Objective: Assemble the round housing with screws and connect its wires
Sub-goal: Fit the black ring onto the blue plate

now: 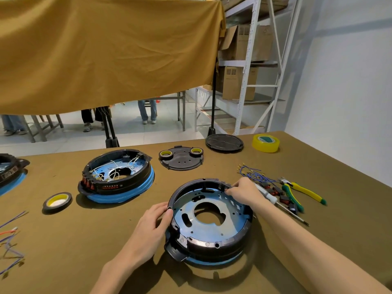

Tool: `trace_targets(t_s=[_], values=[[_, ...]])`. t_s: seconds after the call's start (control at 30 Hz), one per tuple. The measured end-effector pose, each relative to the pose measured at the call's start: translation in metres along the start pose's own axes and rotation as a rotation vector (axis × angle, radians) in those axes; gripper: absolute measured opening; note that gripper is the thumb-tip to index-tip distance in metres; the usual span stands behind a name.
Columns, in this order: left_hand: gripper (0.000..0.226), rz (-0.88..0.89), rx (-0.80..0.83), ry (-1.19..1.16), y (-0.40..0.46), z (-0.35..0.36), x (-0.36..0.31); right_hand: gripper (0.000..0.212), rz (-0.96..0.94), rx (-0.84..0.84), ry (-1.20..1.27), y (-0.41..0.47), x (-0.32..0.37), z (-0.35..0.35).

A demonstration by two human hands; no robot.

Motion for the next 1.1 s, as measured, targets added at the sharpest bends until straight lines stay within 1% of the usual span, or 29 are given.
trace_targets(t_s=[0.1,0.13,0.23,0.33,0.5,0.6,0.63,0.7,0.9,0.93,1.03,1.1], values=[[0.074,0.011,-0.042,-0.057,0.001,0.003,0.000,0.035,0.002,0.006,0.005,0.006,0.003,-0.002],[0.072,0.024,-0.069,-0.089,0.001,0.005,-0.001,0.035,0.003,0.004,0.012,0.007,0.004,-0.002],[0.055,0.027,-0.116,-0.159,0.005,0.010,-0.001,0.032,0.015,0.004,0.021,0.012,0.008,-0.004],[0.054,-0.002,-0.082,-0.178,0.009,0.015,0.002,0.026,0.044,0.026,0.027,0.017,0.010,-0.004],[0.057,-0.010,-0.069,-0.179,0.007,0.015,0.009,0.030,0.054,0.048,0.035,0.025,0.011,0.004],[0.061,-0.015,-0.074,-0.192,0.006,0.013,0.009,0.020,0.045,0.046,0.031,0.026,0.015,0.007],[0.063,-0.017,-0.073,-0.198,0.006,0.013,0.009,0.019,0.045,0.047,0.031,0.028,0.016,0.007],[0.067,-0.024,-0.069,-0.203,0.005,0.014,0.010,0.021,0.051,0.052,0.032,0.030,0.017,0.008],[0.058,-0.053,-0.064,-0.232,0.004,0.013,0.012,0.036,0.027,0.057,0.023,0.033,0.020,0.010],[0.060,-0.057,-0.062,-0.240,0.003,0.013,0.011,0.037,0.019,0.061,0.016,0.033,0.021,0.009],[0.077,-0.057,-0.068,-0.251,0.002,0.013,0.004,0.038,0.012,0.066,0.010,0.034,0.020,0.007],[0.082,-0.056,-0.069,-0.242,0.003,0.013,0.001,0.036,0.007,0.065,0.002,0.033,0.019,0.006]])
Point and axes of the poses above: each hand's wrist, its own y-axis towards the middle knuckle, its own z-axis out of the palm, x = y × z, the point moved 3 cm from there along y, towards the middle knuckle, and after that the axes turned 13 degrees about z, right-handed, at the moved point
